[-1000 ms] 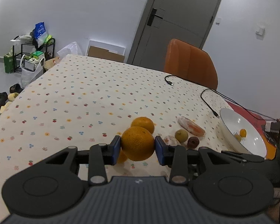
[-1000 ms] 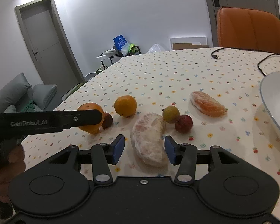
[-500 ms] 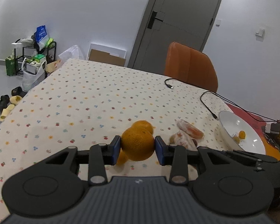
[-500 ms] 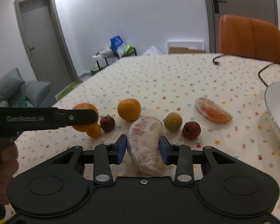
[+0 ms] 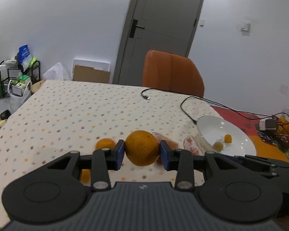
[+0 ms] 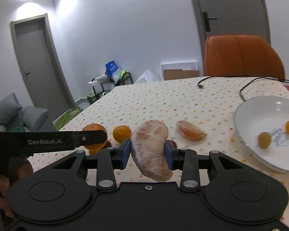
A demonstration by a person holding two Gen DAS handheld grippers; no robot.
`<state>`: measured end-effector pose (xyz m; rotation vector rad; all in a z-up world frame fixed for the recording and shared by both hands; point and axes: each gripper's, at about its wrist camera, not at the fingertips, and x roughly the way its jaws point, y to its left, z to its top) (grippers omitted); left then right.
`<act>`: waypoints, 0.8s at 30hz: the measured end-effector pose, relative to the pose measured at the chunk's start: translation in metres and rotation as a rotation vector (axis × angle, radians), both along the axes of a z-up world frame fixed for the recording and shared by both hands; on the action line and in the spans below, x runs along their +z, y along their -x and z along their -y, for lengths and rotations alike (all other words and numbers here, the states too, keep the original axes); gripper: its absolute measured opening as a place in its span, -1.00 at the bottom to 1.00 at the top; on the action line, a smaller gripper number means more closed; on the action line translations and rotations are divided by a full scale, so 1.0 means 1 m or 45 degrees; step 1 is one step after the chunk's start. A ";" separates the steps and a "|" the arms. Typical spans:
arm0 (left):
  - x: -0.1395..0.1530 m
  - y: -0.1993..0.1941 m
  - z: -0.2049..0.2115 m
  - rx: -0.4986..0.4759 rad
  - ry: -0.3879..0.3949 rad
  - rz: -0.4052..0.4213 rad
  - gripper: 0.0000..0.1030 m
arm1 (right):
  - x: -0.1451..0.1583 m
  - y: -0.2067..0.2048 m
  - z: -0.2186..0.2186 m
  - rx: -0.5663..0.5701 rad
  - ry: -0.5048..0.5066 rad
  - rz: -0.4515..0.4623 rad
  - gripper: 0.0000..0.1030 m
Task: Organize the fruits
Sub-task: 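Carry the orange and pomelo segment into the white bowl and open both tools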
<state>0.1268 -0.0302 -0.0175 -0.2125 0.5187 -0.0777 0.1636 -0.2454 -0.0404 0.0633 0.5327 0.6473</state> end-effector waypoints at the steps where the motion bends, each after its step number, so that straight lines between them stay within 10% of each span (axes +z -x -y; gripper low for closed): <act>1: 0.001 -0.001 0.004 -0.010 -0.004 0.003 -0.27 | 0.000 0.001 0.004 -0.007 0.001 0.004 -0.31; 24: -0.002 -0.047 0.094 -0.213 -0.051 -0.007 -0.27 | -0.001 -0.007 0.101 -0.235 -0.050 0.041 -0.31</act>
